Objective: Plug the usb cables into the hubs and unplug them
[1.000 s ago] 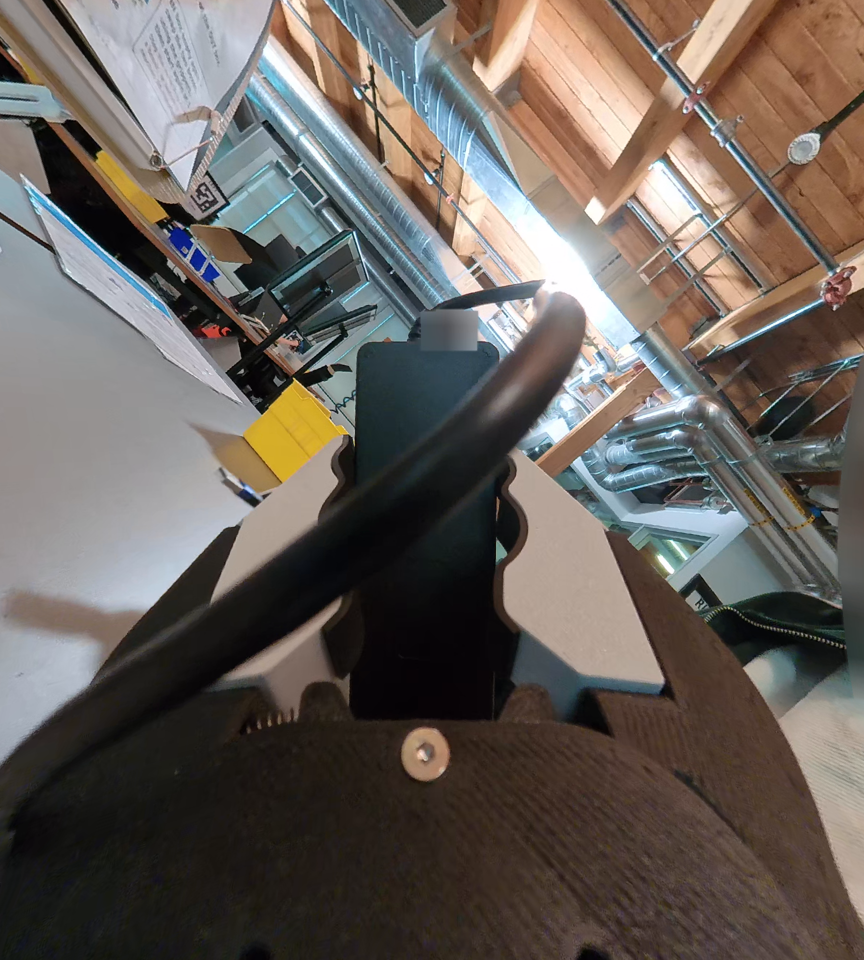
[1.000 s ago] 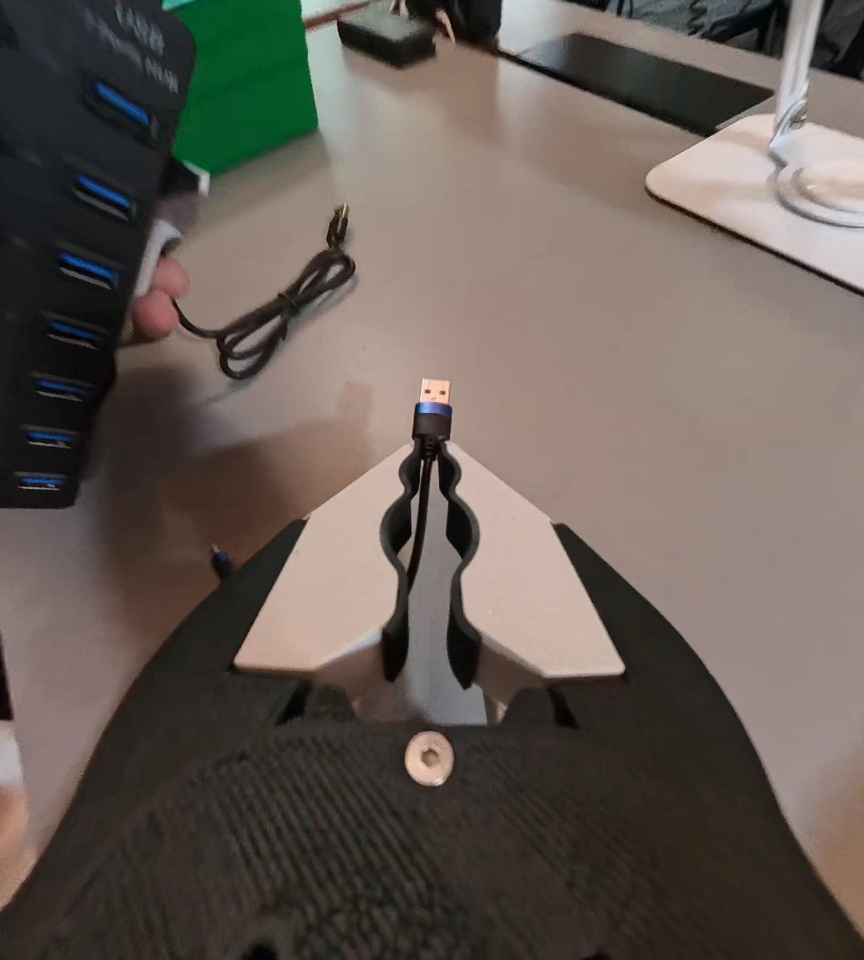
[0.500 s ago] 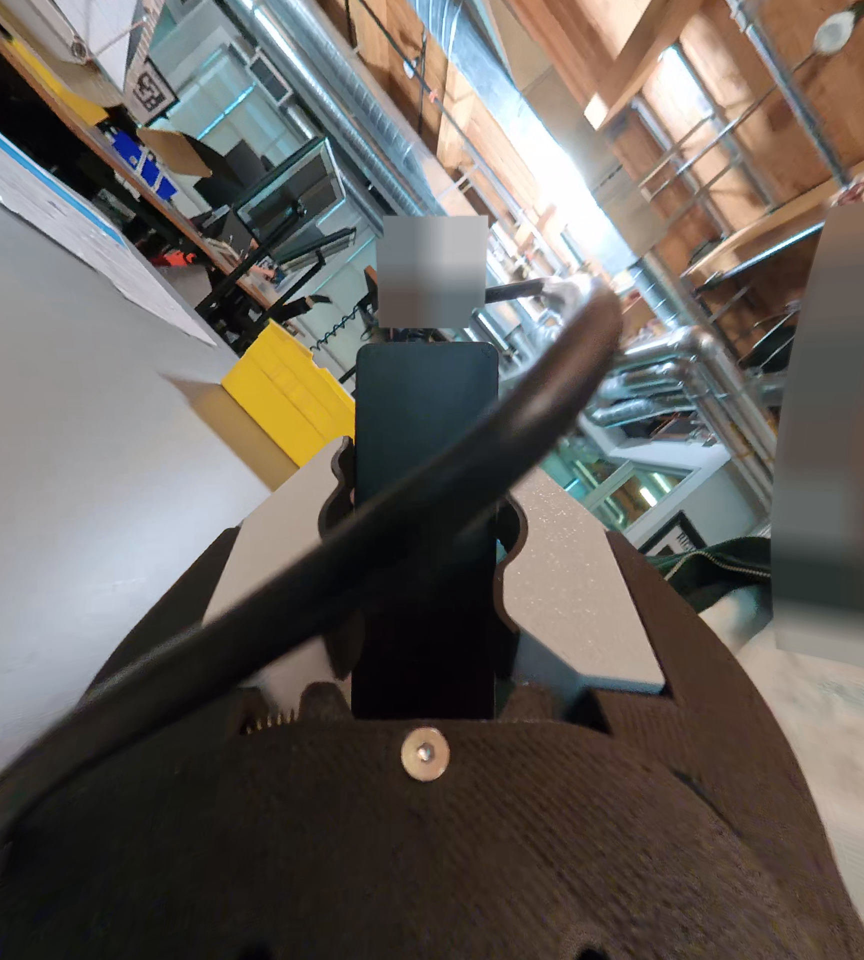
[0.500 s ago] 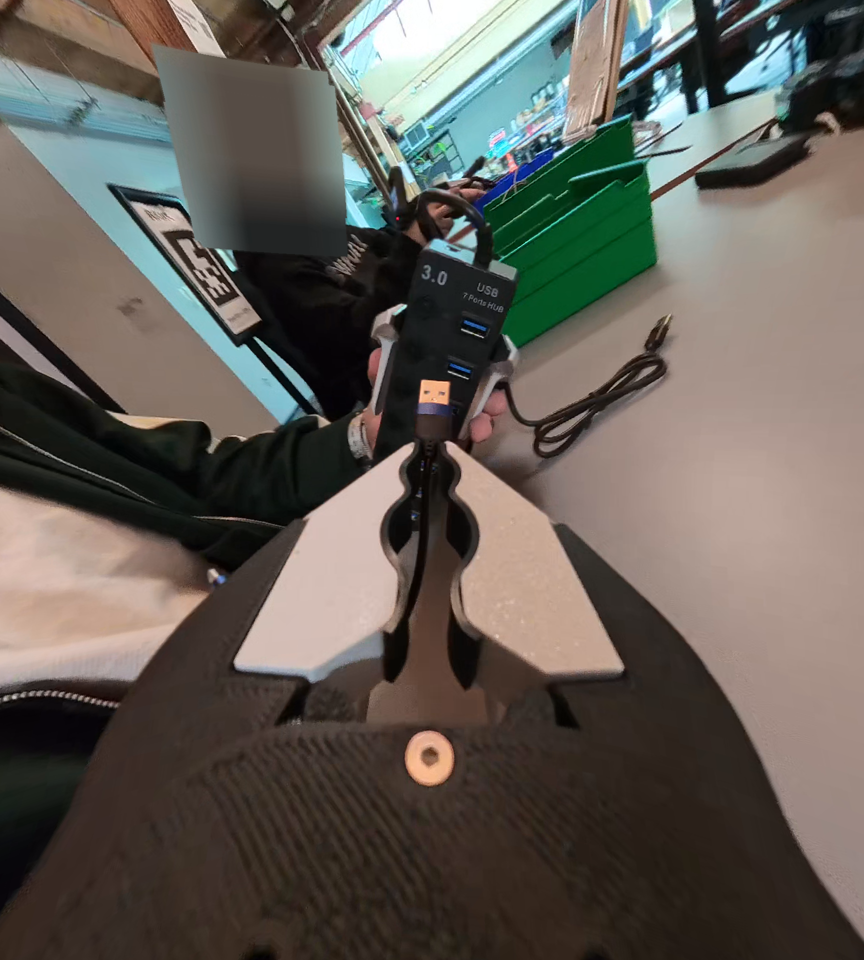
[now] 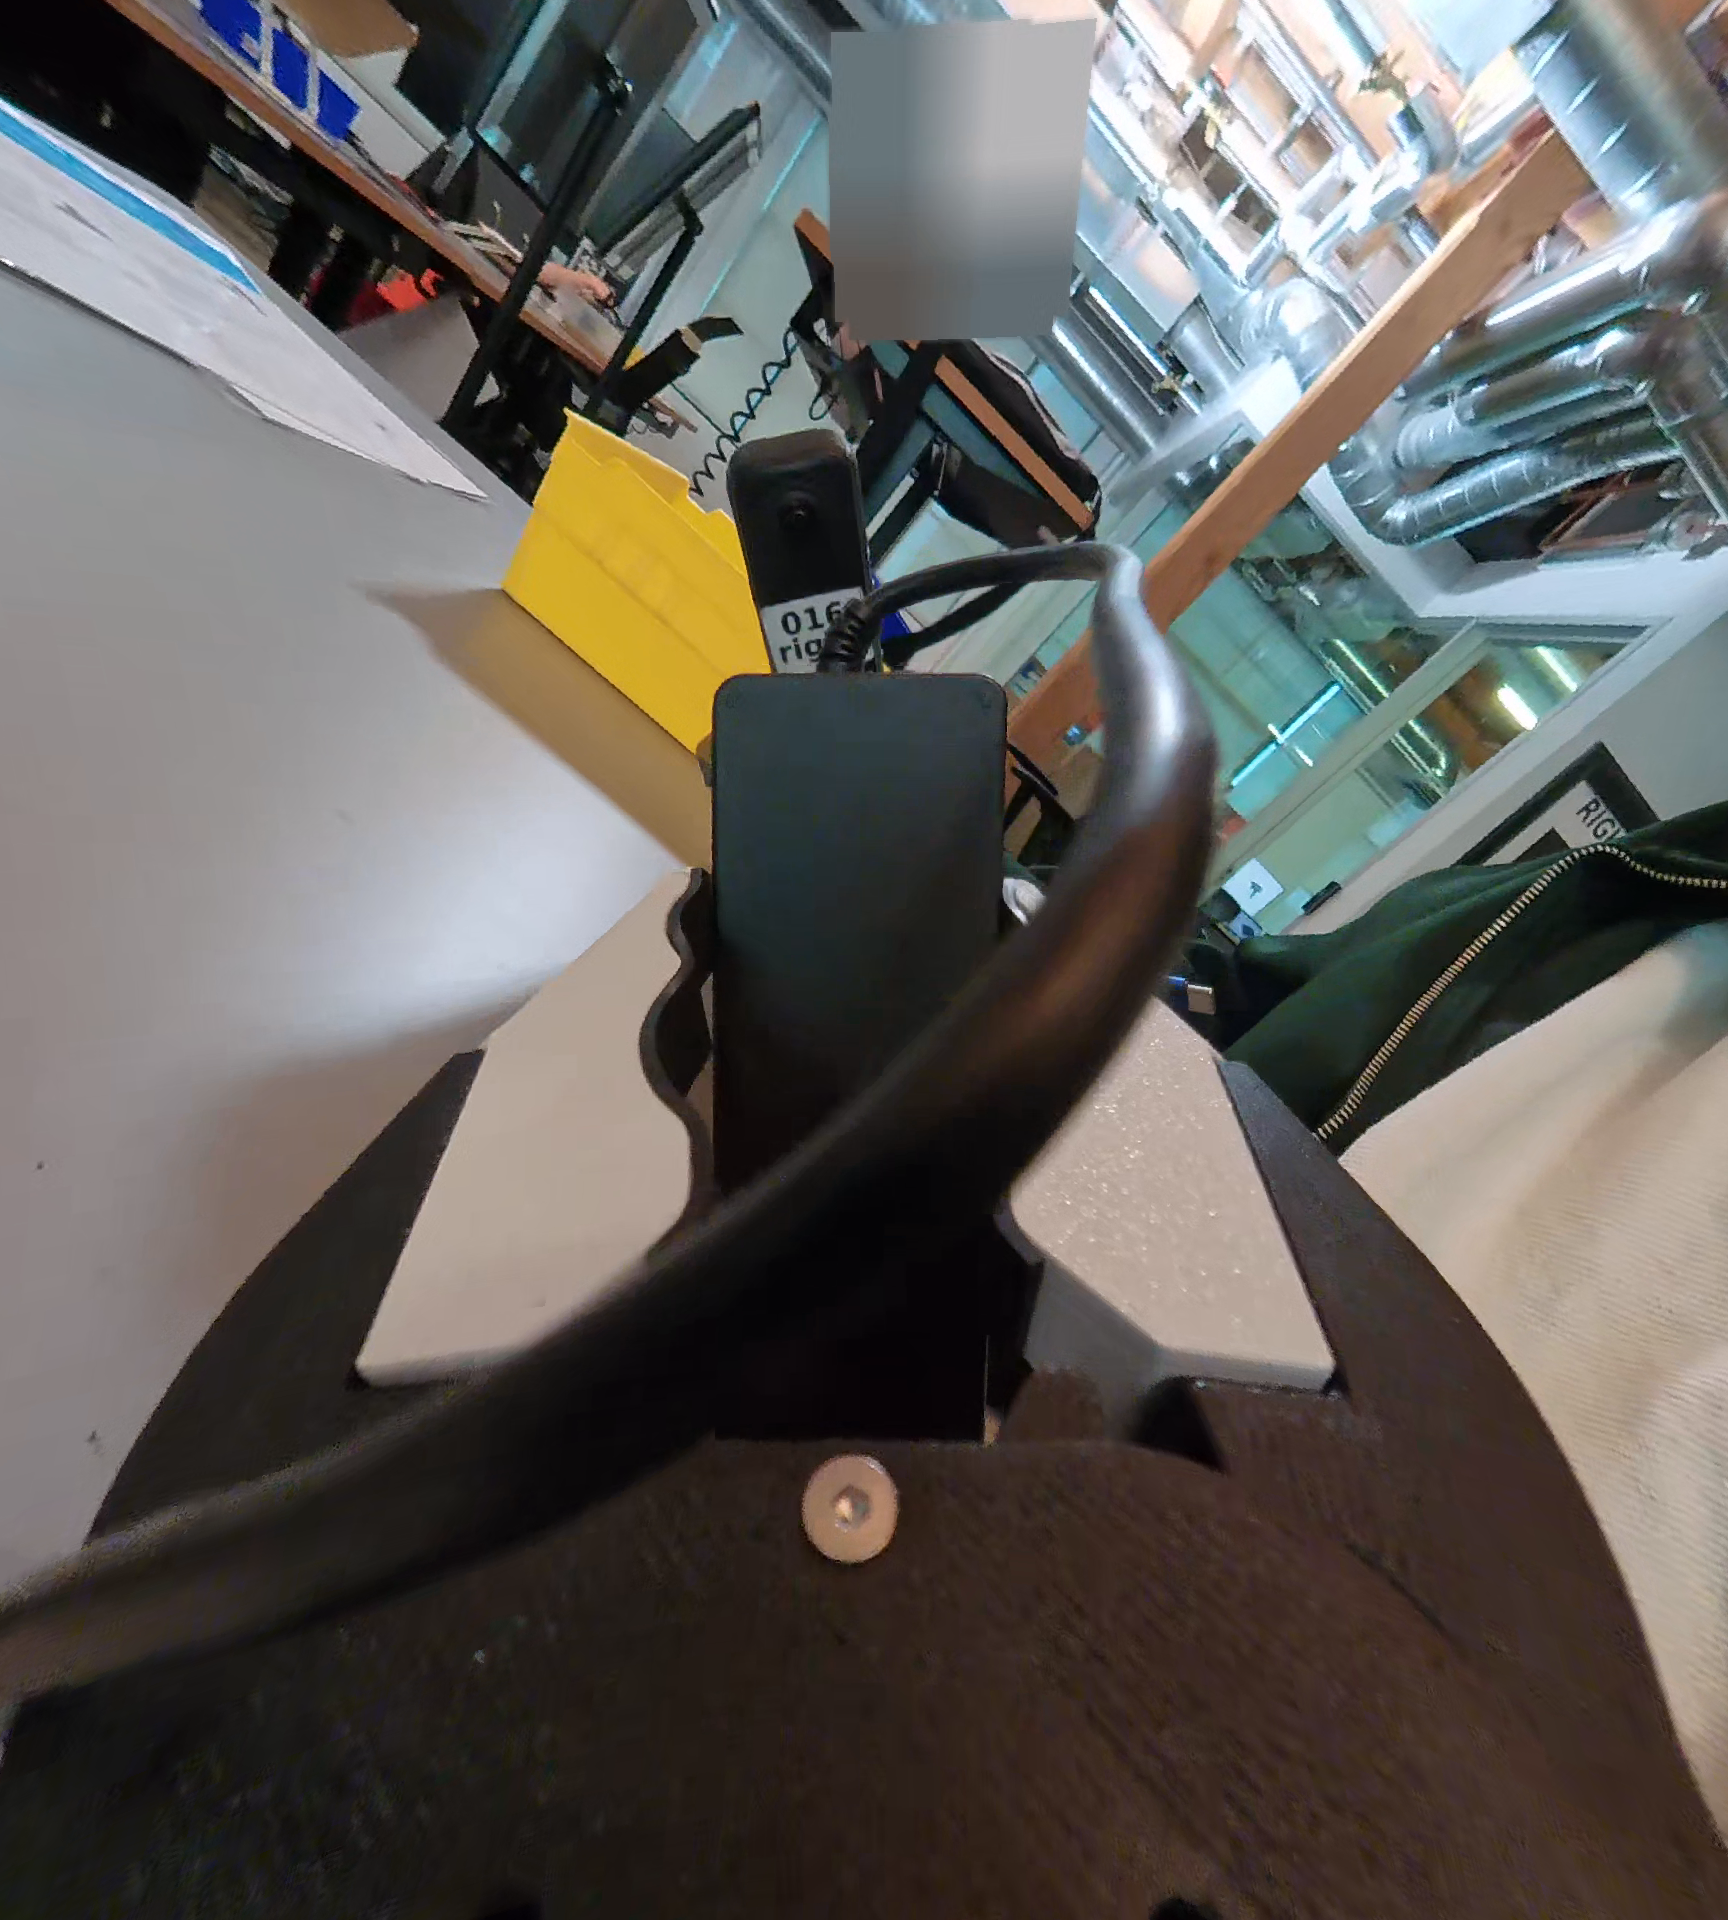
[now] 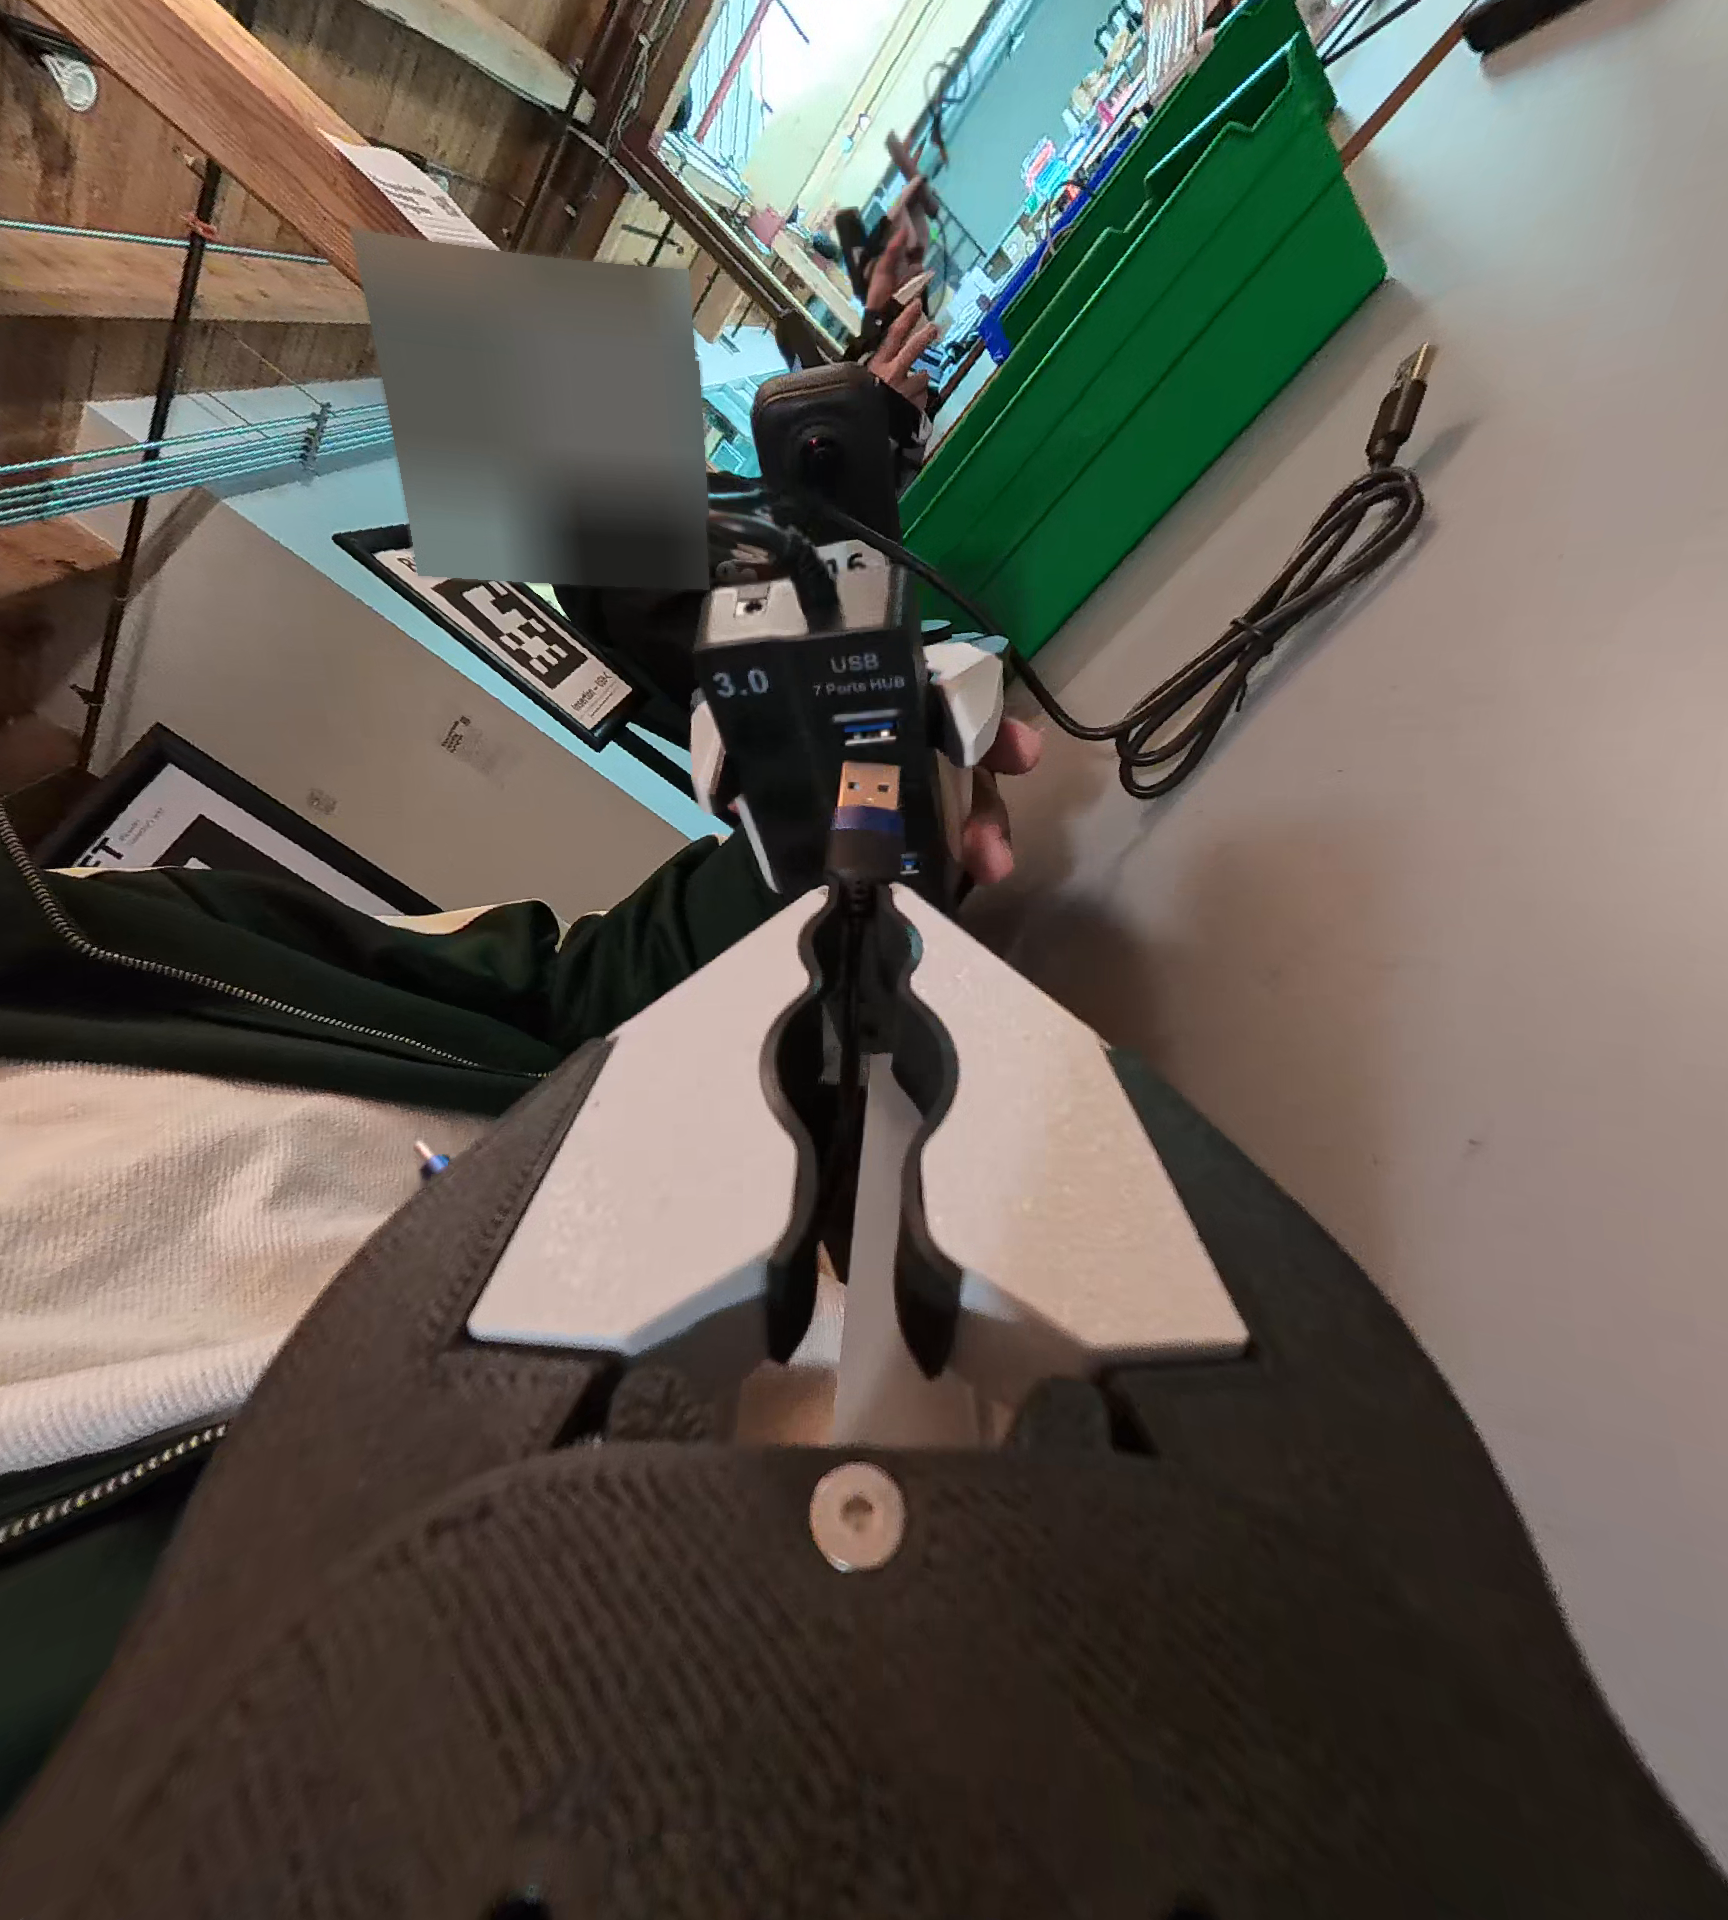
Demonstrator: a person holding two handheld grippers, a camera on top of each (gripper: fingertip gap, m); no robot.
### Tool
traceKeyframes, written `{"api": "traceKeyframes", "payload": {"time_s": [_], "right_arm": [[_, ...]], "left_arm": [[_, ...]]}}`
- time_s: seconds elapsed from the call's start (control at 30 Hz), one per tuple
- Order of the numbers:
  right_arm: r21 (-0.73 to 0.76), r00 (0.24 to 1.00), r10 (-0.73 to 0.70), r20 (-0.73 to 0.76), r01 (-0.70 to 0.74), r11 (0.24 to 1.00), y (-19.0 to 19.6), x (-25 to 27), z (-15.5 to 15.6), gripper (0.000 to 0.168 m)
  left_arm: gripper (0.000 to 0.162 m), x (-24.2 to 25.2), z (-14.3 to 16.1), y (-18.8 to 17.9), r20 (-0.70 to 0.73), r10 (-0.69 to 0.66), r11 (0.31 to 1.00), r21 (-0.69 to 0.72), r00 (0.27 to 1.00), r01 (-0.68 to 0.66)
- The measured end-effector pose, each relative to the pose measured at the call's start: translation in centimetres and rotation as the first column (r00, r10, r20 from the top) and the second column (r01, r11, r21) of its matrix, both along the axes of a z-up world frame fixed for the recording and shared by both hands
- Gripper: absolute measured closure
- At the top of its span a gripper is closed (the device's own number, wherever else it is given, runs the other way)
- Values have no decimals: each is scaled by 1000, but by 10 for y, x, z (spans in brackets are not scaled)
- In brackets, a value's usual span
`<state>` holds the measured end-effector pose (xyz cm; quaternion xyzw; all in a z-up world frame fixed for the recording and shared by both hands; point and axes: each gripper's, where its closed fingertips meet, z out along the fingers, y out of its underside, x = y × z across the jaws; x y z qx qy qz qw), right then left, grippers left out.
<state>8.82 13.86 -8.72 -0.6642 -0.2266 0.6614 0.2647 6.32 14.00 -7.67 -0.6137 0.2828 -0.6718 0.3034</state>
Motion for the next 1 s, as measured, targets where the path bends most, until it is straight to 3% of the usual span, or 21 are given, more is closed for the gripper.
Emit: {"api": "traceKeyframes", "payload": {"time_s": [1.0], "right_arm": [[50,998,23,51,-26,998,-7,-6,-2,164]], "left_arm": [[109,6,-3,-11,1,-62,997,-45,998,62]]}}
